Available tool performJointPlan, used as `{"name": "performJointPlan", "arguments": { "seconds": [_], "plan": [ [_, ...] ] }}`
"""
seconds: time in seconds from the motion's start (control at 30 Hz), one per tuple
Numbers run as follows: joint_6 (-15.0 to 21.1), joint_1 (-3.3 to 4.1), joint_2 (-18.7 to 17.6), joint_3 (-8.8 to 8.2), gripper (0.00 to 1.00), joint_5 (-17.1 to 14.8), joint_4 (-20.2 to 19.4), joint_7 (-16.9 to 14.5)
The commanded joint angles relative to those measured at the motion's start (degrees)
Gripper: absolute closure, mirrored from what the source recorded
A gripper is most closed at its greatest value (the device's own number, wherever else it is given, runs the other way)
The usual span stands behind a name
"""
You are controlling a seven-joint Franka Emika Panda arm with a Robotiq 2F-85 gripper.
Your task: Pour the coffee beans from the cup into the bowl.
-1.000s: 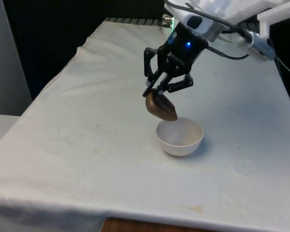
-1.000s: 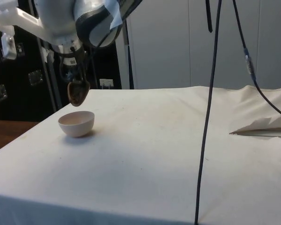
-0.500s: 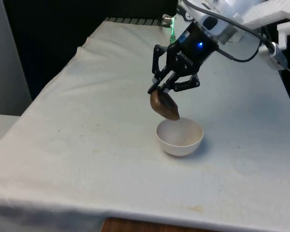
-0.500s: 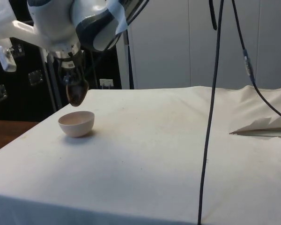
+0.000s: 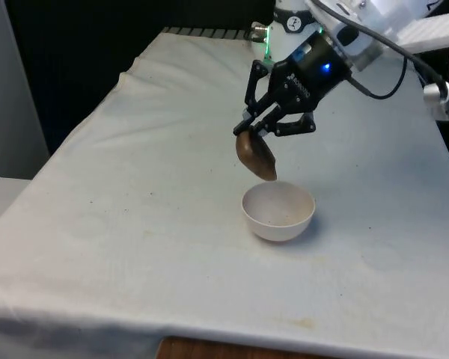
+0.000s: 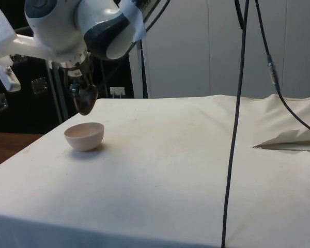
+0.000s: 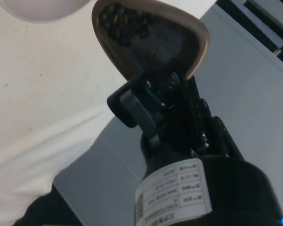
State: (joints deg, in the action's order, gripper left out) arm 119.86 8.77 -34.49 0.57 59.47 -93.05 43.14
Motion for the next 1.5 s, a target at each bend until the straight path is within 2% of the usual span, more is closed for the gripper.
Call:
{"name": "performJointPlan", "arguments": {
  "seconds": [0.0, 0.03, 0.23, 0.27, 0.3, 0.57, 0.6, 0.63, 0.87, 0.93, 1.0, 1.23, 1.27, 1.3, 1.47],
  "plan": [
    [-0.9, 0.00, -0.1, 0.46, 0.99, 1.0, 0.0, 0.6],
    [-1.7, 0.46, -0.3, 0.46, 0.99, 1.8, 0.3, 1.0],
    [-4.5, 0.46, -0.6, 1.95, 0.99, 4.7, 0.6, 2.6],
    [-4.1, 0.00, -0.3, 2.23, 0.99, 4.5, 0.1, 2.5],
    [-5.4, 0.46, -0.7, 2.46, 0.99, 5.6, 0.6, 3.0],
    [-9.7, 0.40, -1.8, 4.81, 0.99, 9.7, 1.3, 5.1],
    [-9.6, 0.00, -1.5, 5.21, 0.99, 9.7, 1.0, 5.2],
    [-10.3, 0.40, -1.9, 5.04, 0.99, 10.2, 1.4, 5.3],
    [-13.9, 0.40, -3.2, 6.76, 0.99, 13.7, 2.3, 6.8],
    [-13.9, 0.00, -3.0, 7.16, 0.99, 13.9, 2.0, 6.9],
    [-15.3, 0.40, -3.8, 7.39, 0.99, 14.9, 2.6, 7.2],
    [-19.1, 0.40, -5.3, 9.11, 0.99, 18.3, 3.6, 8.2],
    [-18.7, 0.00, -4.9, 9.40, 0.99, 18.1, 3.2, 8.2],
    [-19.6, 0.40, -5.4, 9.28, 0.99, 18.7, 3.7, 8.3],
    [-22.5, 0.40, -6.5, 10.66, 0.99, 21.3, 4.2, 9.0]
  ]
}}
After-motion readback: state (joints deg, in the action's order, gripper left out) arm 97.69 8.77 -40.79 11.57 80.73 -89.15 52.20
